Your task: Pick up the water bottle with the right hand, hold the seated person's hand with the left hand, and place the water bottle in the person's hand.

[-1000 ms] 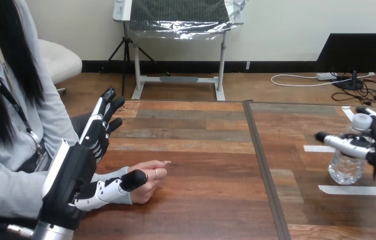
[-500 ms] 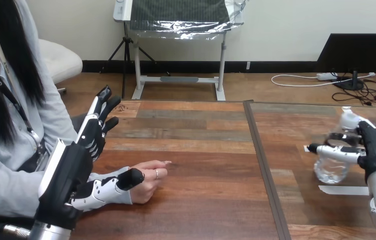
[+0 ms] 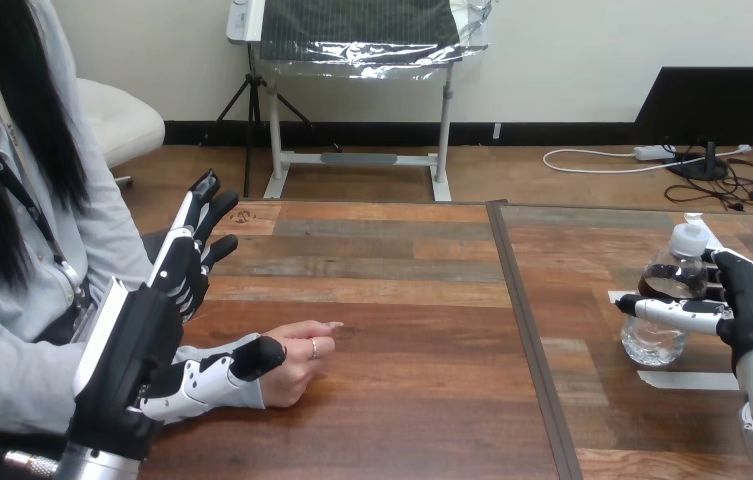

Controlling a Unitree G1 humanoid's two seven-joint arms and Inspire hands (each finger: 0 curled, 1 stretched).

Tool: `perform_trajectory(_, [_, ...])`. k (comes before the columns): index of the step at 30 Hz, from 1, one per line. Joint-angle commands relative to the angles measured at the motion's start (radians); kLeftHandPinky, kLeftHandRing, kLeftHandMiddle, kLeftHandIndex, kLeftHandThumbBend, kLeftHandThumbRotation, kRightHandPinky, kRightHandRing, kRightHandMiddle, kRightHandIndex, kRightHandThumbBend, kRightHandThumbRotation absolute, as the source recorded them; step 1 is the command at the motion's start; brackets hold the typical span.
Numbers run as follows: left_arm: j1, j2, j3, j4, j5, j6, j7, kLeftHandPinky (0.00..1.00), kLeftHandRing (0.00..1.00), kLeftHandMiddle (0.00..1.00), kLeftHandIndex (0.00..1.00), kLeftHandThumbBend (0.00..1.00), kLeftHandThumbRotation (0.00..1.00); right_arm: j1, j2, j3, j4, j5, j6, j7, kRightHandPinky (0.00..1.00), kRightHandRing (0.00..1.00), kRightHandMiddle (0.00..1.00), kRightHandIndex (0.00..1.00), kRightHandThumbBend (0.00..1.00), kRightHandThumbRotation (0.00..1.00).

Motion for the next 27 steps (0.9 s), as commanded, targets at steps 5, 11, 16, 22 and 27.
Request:
perform_trajectory(5, [-0.023,0.017,0.008,-0.050,0.003,-0.012,0.004,0.92,1.00,1.00,1.00,1.00,0.56,-0.033,0.021,-0.028,-0.008,0.042,-0.022,-0.008,0.61,0.64,0.67,0.67,0.84,0.00])
perform_trajectory(11, [-0.024,0.018,0.004,-0.050,-0.015,-0.012,-0.008,0.92,1.00,1.00,1.00,1.00,0.55,-0.034,0.021,-0.026,-0.009,0.047,-0.019,-0.023,0.57,0.59,0.62,0.63,0.82,0.00])
perform_trajectory(16, [-0.025,0.015,0.010,-0.045,-0.001,-0.016,0.003,0.93,1.00,1.00,1.00,1.00,0.55,-0.038,0.026,-0.043,-0.009,0.071,-0.015,-0.014,0.49,0.54,0.58,0.59,0.80,0.00])
perform_trajectory(22, [-0.026,0.016,0.008,-0.042,-0.007,-0.016,-0.003,0.93,1.00,1.00,1.00,1.00,0.55,-0.040,0.028,-0.041,-0.010,0.069,-0.018,-0.035,0.46,0.51,0.56,0.57,0.79,0.00])
perform_trajectory(27, [-0.029,0.015,0.006,-0.034,-0.015,-0.017,-0.010,0.93,1.00,1.00,1.00,1.00,0.55,-0.041,0.032,-0.049,-0.012,0.083,-0.026,-0.034,0.43,0.49,0.56,0.57,0.79,0.00])
